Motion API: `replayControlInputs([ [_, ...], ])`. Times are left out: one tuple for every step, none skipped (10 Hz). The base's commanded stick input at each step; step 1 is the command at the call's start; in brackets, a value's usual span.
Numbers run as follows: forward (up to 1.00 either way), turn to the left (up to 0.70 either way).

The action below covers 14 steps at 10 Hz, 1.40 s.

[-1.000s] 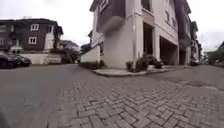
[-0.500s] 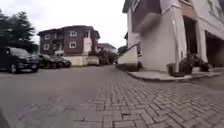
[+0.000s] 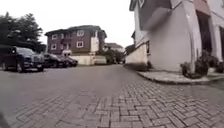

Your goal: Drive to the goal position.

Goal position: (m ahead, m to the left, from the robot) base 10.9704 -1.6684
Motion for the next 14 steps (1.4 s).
replayControlInputs([
  [0.7,0.0],
  [0.7,0.0],
  [0.7,0.0],
  [0.7,0.0],
  [0.7,0.0],
  [0.7,0.0],
  [0.7,0.0],
  [0.7,0.0],
  [0.7,0.0],
  [0.7,0.0],
  [0.7,-0.09],
  [0.7,-0.34],
  [0.7,-0.19],
  [0.7,-0.07],
])
